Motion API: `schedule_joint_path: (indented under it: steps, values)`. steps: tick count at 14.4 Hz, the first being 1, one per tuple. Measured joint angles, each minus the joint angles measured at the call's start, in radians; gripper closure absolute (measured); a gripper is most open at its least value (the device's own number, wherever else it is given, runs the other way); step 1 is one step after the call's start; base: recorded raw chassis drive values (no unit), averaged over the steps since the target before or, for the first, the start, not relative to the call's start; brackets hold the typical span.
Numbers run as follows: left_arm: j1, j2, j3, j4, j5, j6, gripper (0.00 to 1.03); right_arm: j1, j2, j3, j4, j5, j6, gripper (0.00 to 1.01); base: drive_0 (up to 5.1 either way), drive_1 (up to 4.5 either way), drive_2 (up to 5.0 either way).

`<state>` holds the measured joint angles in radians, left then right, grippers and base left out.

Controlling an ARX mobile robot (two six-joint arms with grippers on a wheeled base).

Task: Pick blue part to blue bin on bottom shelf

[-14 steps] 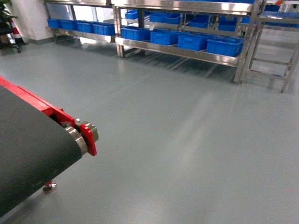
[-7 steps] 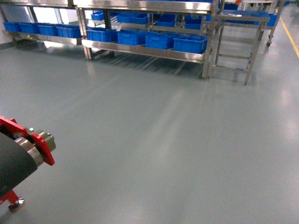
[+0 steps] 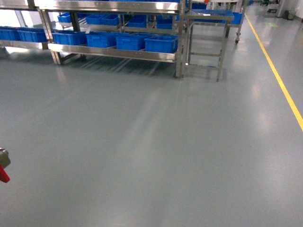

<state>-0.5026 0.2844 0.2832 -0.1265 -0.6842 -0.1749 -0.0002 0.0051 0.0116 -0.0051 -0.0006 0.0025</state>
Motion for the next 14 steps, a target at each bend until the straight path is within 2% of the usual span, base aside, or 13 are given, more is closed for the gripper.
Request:
schedule_joint_path:
  steps: [14]
  values:
    - [-0.002, 0.003, 0.000, -0.001, 0.002, 0.000, 0.59, 0.000, 0.000, 0.000, -0.001, 0.000, 0.000, 0.03, -1.6, -1.56, -1.6]
